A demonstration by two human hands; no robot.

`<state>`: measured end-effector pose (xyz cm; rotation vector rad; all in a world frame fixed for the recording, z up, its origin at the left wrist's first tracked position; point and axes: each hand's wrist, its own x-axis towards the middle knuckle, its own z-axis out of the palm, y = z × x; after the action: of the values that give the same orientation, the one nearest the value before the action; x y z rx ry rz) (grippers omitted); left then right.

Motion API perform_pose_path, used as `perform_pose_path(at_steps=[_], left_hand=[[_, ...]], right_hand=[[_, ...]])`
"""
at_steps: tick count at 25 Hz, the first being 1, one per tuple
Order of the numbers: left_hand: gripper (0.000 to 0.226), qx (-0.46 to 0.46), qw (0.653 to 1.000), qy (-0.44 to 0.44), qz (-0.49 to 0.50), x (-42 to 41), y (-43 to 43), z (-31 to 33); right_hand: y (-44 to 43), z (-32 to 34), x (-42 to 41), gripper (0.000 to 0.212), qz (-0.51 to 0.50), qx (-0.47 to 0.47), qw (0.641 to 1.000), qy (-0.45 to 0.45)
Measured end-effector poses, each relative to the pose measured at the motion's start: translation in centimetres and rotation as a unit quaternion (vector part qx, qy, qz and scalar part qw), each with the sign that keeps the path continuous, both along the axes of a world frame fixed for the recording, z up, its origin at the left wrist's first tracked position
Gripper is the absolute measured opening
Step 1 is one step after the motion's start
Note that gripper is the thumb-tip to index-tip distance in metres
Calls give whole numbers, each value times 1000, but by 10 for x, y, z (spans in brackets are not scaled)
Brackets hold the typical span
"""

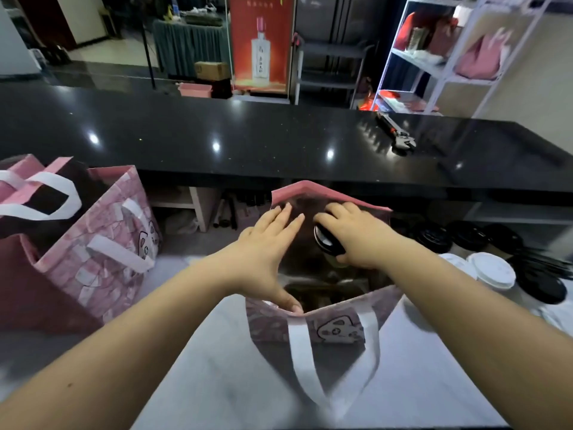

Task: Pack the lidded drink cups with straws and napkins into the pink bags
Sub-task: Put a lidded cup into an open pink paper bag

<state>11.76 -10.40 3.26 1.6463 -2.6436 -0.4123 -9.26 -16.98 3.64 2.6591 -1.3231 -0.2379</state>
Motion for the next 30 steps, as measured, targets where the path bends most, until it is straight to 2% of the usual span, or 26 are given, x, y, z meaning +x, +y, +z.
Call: perform_pose_path(at_steps=[2,6,12,19,25,30], left_hand=[[144,-10,1000,-1,12,-1,4,-1],[149,-10,1000,-3,29,-2,7,-1],[152,-20,999,5,29,-4,15,-1],[151,-52,998,3,39,-6,29,-5],[149,-84,995,-35,52,-10,37,-8],[144,-106,989,-67,78,-17,42,-10]], right_hand=[[-1,-2,8,85,-20,17,1000,-13],[14,-15,36,91,-18,119,992,-31],[27,-32,40,99,-27,184,981,-62],[49,-74,18,86,-11,194,975,-109],[49,-86,22,65,22,191,979,-70],[56,-94,21,64,-1,208,976,-68]])
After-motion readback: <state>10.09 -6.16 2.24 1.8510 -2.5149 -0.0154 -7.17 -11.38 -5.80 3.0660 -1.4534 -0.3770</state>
